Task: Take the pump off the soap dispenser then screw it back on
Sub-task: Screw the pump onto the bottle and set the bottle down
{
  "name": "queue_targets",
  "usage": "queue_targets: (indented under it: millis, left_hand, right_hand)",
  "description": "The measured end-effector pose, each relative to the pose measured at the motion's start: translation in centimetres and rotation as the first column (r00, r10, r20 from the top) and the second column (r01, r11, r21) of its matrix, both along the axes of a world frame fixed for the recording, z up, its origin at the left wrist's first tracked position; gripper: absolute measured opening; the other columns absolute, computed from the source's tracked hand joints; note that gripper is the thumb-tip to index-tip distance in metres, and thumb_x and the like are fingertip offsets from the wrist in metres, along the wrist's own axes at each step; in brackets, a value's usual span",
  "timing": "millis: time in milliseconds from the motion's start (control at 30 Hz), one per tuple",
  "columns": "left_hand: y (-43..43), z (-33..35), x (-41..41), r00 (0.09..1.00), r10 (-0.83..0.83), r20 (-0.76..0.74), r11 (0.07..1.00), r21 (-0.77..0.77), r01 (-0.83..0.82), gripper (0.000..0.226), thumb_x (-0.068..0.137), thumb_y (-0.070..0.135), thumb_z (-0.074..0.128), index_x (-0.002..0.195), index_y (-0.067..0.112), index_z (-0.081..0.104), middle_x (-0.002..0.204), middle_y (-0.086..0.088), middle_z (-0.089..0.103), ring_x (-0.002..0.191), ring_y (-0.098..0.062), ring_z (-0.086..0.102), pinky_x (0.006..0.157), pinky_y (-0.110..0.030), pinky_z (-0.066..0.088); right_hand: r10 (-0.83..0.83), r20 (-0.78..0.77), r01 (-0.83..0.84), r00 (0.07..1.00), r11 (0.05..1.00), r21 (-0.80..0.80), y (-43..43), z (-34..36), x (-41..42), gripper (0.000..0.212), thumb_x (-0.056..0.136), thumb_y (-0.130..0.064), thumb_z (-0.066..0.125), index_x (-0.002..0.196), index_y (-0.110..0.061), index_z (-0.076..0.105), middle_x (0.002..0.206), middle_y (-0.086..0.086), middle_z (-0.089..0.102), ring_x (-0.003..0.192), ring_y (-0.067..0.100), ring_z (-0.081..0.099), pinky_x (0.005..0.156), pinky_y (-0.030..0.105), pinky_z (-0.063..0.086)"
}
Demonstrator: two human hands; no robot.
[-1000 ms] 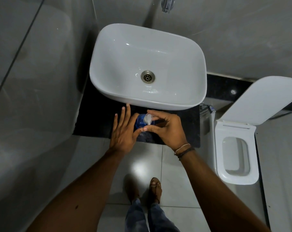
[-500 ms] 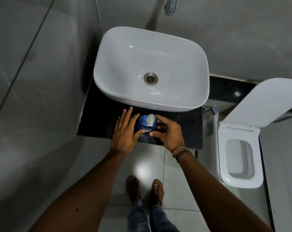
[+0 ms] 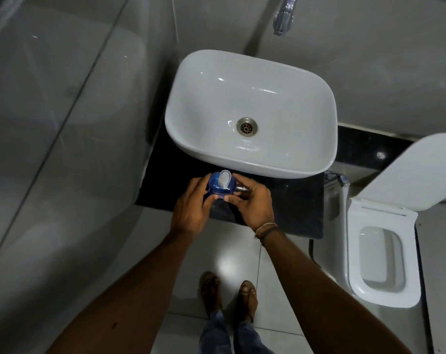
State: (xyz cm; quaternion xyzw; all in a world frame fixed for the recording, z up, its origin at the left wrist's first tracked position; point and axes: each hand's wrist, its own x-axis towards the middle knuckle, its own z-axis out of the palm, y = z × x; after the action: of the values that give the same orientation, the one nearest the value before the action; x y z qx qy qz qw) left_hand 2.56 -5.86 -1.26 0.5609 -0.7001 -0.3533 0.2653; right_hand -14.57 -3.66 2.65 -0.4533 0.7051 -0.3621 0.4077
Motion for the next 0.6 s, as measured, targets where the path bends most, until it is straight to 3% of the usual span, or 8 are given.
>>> queue_targets:
  millis: [100, 333, 600]
  left_hand:
    - [-1.1, 0.5, 2.9, 0.997, 0.078, -0.011, 0.997, 0.012, -0.078, 0.052, 0.095, 0.016, 0.067, 0.145, 0.017, 0.053, 0.137, -0.003, 0.060, 0.112, -0.017, 0.067, 0.097, -0.038, 0.055]
    - [-3.0, 0.5, 8.4, 0.979, 0.193, 0.070, 0.980, 0.036, -0.196, 0.052, 0.094, 0.011, 0.067, 0.144, 0.009, 0.053, 0.139, -0.013, 0.061, 0.129, -0.031, 0.058, 0.106, -0.048, 0.049]
    - [-2.8, -0.2, 9.2, 0.969, 0.243, 0.035, 0.969, 0.036, -0.244, 0.050, 0.098, 0.011, 0.062, 0.146, 0.009, 0.051, 0.143, -0.014, 0.060, 0.132, -0.032, 0.055, 0.111, -0.049, 0.046]
  right_hand:
    - [0.046, 0.030, -0.046, 0.999, 0.999, 0.006, -2.0, 0.0, 3.0, 0.065, 0.076, 0.004, 0.091, 0.137, -0.010, 0.071, 0.125, 0.010, 0.079, 0.104, 0.020, 0.080, 0.101, 0.033, 0.064]
    - [0.109, 0.067, -0.110, 0.992, 0.994, 0.007, -5.3, -1.4, 8.9, 0.067, 0.075, 0.002, 0.092, 0.137, -0.013, 0.070, 0.123, 0.010, 0.077, 0.103, 0.025, 0.080, 0.102, 0.046, 0.064]
    - [0.134, 0.048, -0.135, 0.990, 0.991, 0.011, -6.0, -2.7, 10.5, 0.068, 0.076, -0.001, 0.093, 0.138, -0.013, 0.070, 0.126, 0.008, 0.075, 0.105, 0.022, 0.079, 0.103, 0.042, 0.063]
